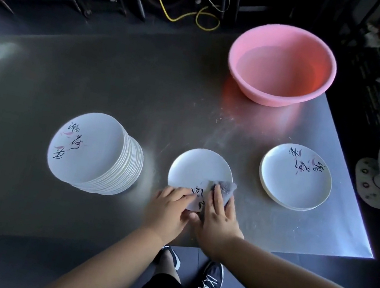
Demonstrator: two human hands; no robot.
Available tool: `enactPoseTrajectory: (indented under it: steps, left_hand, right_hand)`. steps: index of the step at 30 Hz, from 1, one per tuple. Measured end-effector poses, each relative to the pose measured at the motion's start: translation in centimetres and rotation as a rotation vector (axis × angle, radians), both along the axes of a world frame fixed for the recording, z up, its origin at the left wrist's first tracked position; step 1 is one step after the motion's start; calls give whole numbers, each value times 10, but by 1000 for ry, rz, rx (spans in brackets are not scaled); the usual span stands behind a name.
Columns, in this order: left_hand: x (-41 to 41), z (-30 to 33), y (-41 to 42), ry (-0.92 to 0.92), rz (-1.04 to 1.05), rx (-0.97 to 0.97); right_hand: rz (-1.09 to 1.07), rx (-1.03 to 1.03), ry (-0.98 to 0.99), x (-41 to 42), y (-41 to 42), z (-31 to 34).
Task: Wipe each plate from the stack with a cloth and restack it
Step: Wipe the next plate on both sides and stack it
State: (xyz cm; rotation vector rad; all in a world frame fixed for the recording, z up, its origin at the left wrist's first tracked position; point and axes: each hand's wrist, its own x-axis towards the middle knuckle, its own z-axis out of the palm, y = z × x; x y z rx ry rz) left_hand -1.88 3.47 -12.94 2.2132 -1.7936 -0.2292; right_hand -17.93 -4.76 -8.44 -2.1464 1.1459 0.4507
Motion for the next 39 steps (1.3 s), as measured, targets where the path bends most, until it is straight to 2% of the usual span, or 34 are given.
enactPoseTrajectory:
  steps: [5, 12, 14, 16, 19, 22, 26, 30, 33, 37, 39]
  left_hand:
    - [-1, -2, -2, 12, 23, -21]
    - [0, 1, -6, 110, 64, 9]
    - [2, 7, -9, 146, 43, 46]
    - [6, 18, -12, 199, 57, 51]
    - [18, 40, -16, 218, 186, 48]
    - [33, 58, -26, 250, 374, 253]
    - [50, 67, -46, 300, 434, 515]
    - [62, 72, -57, 405, 457, 608]
    - [66, 80, -62, 552, 476, 618]
    - [67, 93, -62, 723, 533, 505]
    - [64, 98, -63, 820, 583, 372]
  right_hand:
    - [113, -252, -121, -2, -66, -23]
    - [194, -467, -369, -32, -30, -50]
    - [147, -463, -448, -31, -33, -33]
    - [17, -409, -431, -23, -45, -3]
    - [-79, -296, -107, -4, -78, 36]
    - [-152, -193, 99, 10, -110, 45]
    - [-140, 18, 244, 29, -127, 39]
    - [-219, 115, 250, 40, -125, 35]
    - [-324, 199, 227, 43, -120, 48]
    - [-361, 187, 113, 40, -119, 56]
    - [-492, 176, -98, 36, -116, 59]
